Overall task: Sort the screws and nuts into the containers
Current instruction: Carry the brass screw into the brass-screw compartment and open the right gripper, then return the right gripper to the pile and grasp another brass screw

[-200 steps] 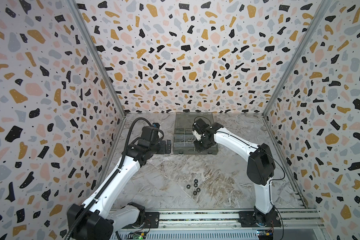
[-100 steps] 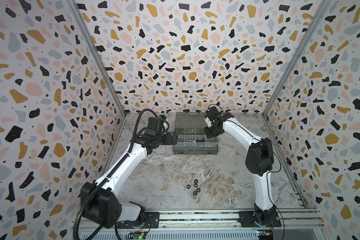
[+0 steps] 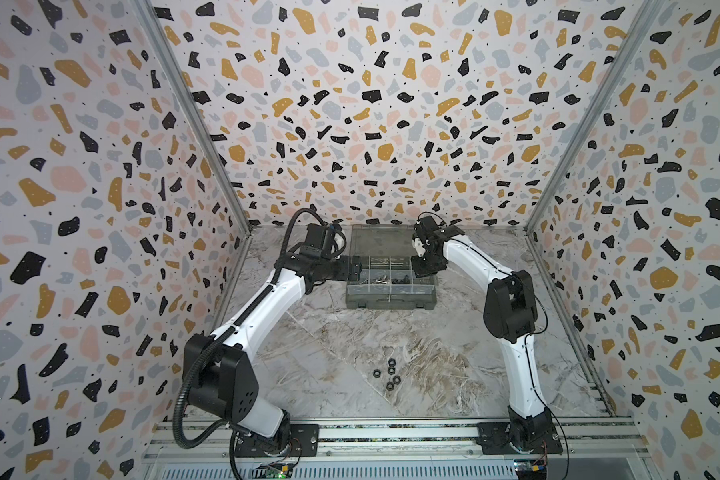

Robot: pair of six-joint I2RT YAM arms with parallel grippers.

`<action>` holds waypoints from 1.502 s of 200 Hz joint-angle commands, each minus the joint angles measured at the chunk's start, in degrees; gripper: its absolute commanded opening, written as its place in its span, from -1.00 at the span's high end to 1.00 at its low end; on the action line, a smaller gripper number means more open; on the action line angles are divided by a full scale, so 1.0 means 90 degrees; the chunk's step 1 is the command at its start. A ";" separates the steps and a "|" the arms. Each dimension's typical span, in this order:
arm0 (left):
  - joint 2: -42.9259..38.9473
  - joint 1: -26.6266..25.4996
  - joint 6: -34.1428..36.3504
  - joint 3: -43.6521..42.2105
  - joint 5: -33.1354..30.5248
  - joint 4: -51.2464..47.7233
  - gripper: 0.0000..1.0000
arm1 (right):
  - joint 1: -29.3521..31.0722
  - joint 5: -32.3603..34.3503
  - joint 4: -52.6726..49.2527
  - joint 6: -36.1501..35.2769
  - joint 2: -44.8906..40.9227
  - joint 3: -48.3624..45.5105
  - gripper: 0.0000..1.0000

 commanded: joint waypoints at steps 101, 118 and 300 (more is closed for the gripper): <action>-0.0156 0.0032 -0.0023 -0.0097 0.0403 0.0134 -0.95 | 0.0368 0.0132 -0.0087 0.0245 -0.1833 -0.1286 0.12; -0.0242 0.0027 -0.0160 -0.0186 0.0580 0.0249 -0.93 | 0.0478 0.0111 0.0168 0.0370 -0.2405 -0.2084 0.12; -0.1065 -0.1514 -0.0590 -0.1017 -0.0497 -0.0239 -0.92 | 0.1615 -0.0485 0.1164 0.1542 -0.5262 -0.6768 0.19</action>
